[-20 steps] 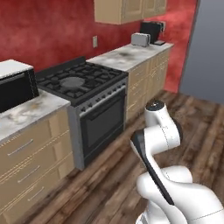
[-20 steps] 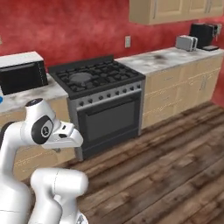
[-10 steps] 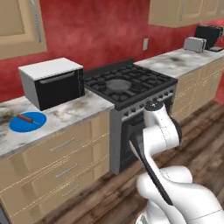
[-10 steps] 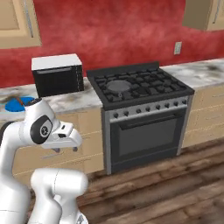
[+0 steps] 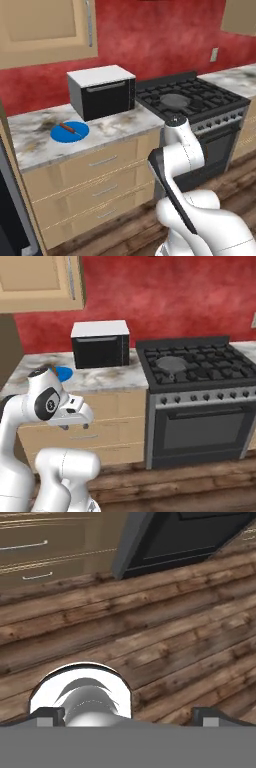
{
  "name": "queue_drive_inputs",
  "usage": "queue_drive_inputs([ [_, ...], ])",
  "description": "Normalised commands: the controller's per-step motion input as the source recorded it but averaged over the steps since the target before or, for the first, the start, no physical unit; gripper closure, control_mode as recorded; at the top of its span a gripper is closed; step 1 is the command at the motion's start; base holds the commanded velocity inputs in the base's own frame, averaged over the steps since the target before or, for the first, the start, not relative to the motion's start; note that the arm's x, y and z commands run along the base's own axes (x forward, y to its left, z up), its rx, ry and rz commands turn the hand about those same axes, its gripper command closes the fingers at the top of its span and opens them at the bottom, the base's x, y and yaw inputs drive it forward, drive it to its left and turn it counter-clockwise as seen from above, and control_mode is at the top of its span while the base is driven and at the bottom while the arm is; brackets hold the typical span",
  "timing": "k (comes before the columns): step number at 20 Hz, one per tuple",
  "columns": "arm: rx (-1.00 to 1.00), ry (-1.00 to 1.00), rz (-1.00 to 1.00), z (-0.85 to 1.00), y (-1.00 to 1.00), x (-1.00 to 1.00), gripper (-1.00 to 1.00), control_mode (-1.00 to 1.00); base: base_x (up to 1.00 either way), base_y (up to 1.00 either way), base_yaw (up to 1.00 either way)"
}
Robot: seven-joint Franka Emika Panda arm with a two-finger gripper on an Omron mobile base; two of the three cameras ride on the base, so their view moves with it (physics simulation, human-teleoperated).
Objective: Place the cold items (tangerine and orange) from the fridge in one tupperware on the dining counter. Place the warm items (kebab skewer and hot dog) in the stove area in another tupperware.
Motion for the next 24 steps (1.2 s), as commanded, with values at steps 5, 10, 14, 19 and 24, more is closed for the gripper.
queue_drive_inputs([
  [5,0.0,0.0,0.0,0.0,0.0,0.0,-1.0,1.0,0.42,0.07,0.39],
  [10,0.0,0.0,0.0,0.0,0.0,0.0,-1.0,1.0,0.51,0.09,0.27],
  [14,0.0,0.0,0.0,0.0,0.0,0.0,-1.0,1.0,0.7,0.14,0.21],
  [19,0.0,0.0,0.0,0.0,0.0,0.0,-1.0,1.0,0.64,0.25,0.19],
  [24,0.0,0.0,0.0,0.0,0.0,0.0,-1.0,1.0,0.37,0.36,0.18],
])
